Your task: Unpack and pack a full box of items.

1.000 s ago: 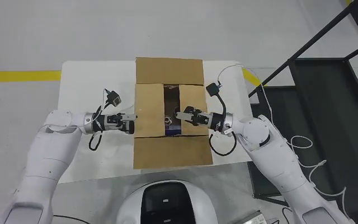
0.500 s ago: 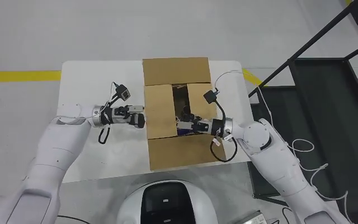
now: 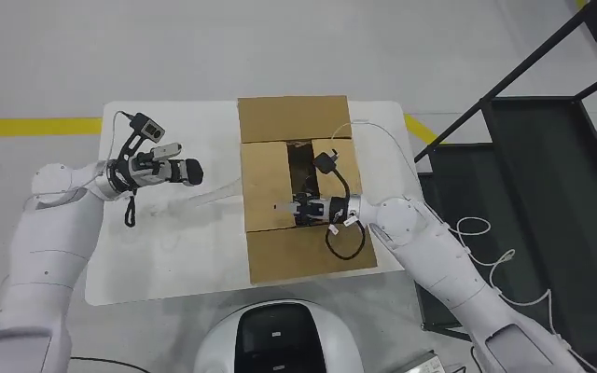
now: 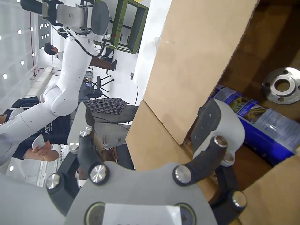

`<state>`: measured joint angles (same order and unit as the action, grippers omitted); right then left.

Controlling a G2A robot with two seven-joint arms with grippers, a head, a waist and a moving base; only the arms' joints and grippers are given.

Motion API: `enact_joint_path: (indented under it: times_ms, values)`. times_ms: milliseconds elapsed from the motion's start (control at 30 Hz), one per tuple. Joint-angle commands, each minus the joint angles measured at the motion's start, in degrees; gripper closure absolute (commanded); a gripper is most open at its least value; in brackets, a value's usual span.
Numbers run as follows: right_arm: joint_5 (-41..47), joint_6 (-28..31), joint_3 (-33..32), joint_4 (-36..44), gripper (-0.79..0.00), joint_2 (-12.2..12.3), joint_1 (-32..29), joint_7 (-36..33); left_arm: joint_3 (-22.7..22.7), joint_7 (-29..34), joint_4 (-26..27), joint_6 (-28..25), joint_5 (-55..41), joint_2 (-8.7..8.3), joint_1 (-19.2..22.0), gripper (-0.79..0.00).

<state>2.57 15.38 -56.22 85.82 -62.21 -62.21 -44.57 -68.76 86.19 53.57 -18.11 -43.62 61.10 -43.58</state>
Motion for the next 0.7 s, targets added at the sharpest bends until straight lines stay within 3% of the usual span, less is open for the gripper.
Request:
enact_joint_path:
  times_ms: [0,200,433,667]
  values:
    - [1.4,0.7,1.1,-1.1,-0.785,-0.5,0.9,-0.2,-0.9,-1.0,-0.1,-1.0,0.3,-0.24,-0.1,-0.785]
    - [1.5,1.8,2.0,-1.9,-0.785,-1.2,3.1,0.9,-3.0,-3.5,-0.4,-3.3,0.9,-0.68,-0.3,-0.785]
    - [-1.9,-2.5,-0.8,0.4,-0.785,-0.3,1.2,0.1,-3.7,-4.9,0.7,-3.6,1.6,-0.87,-1.0,-0.785]
    - [5.2,-0.9,2.8,-0.8,-0.785,-1.6,1.4,-3.0,-3.3,-6.5,1.9,-4.1,2.0,-0.67,-1.1,-0.785]
